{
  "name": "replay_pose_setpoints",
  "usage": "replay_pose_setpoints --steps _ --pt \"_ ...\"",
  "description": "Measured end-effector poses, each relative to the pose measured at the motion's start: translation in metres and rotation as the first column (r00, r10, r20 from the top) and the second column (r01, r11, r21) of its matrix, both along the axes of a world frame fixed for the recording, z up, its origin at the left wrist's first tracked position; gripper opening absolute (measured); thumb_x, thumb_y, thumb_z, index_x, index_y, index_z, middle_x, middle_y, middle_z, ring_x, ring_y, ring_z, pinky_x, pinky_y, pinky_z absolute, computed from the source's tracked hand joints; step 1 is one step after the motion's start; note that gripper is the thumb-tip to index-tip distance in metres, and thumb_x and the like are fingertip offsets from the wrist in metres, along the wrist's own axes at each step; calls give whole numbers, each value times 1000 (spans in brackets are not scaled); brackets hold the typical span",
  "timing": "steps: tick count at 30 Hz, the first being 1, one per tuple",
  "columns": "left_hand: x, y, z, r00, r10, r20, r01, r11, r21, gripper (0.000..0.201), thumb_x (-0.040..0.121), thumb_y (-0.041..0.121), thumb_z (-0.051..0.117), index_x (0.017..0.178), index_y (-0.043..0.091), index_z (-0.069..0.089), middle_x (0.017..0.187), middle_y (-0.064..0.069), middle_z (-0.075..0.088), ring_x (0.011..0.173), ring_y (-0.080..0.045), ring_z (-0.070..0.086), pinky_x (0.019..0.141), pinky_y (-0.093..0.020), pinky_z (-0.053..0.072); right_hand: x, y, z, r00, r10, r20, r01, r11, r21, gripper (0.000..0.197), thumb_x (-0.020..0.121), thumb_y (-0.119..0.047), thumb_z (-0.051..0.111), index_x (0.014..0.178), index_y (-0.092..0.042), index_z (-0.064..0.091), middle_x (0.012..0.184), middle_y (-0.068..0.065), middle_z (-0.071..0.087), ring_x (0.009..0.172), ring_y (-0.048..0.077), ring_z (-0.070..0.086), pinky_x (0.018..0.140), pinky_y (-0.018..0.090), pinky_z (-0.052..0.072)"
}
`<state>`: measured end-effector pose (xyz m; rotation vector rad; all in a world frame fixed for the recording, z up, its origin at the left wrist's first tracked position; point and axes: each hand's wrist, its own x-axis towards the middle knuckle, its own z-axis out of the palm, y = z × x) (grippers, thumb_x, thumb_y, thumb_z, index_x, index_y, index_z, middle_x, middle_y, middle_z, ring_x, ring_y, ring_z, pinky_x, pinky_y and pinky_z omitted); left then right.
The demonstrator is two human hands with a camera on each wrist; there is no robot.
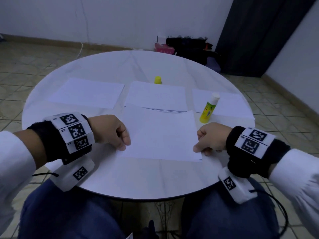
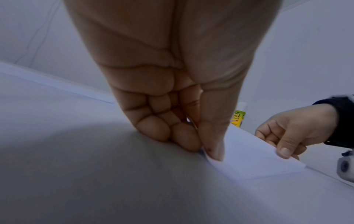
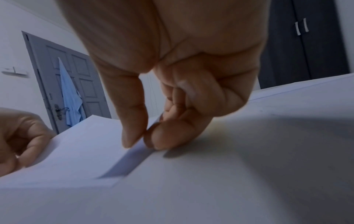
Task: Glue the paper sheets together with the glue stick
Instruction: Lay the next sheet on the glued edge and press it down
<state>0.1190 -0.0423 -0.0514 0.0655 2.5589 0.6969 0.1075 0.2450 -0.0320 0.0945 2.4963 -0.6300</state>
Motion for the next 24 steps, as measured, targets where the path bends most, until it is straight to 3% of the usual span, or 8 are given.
replay_pose_setpoints --steps 2,6,16,21,24 --pt "-1 0 0 1000 0 1 0 1000 0 14 74 13 80 82 22 73 64 11 63 45 8 49 45 -5 34 1 0 -1 1000 2 -11 -2 1000 1 24 75 -11 77 77 -12 53 51 0 61 42 11 54 37 16 31" --pt "-1 -1 0 1000 -5 7 5 1000 -2 16 74 14 81 79 26 72 73 8 68 64 -1 57 58 -8 41 3 1 -1 1000 -7 -24 6 1000 -22 27 75 -6 76 91 -10 55 63 4 63 49 14 57 34 15 30" --pt "1 -1 1 1000 6 8 -6 1000 -7 15 73 15 82 81 25 73 76 5 71 66 -4 58 57 -8 41 8 2 -1 999 -15 -50 13 999 -42 26 74 -1 75 92 -7 56 63 5 61 50 15 54 32 10 30" --pt "0 -1 0 1000 8 8 -8 1000 -8 15 73 14 81 81 24 73 77 5 70 71 -7 59 67 -15 43 7 2 -3 998 -16 -58 14 999 -39 29 73 -1 76 95 -7 58 63 4 62 50 14 55 51 21 43" --pt "-1 -2 -1 1000 2 0 -2 1000 -22 15 73 15 81 82 24 73 74 7 68 67 -5 57 60 -10 42 7 0 -4 998 -11 -67 9 1000 -17 30 73 -2 77 96 -6 58 67 5 63 53 16 56 60 25 47"
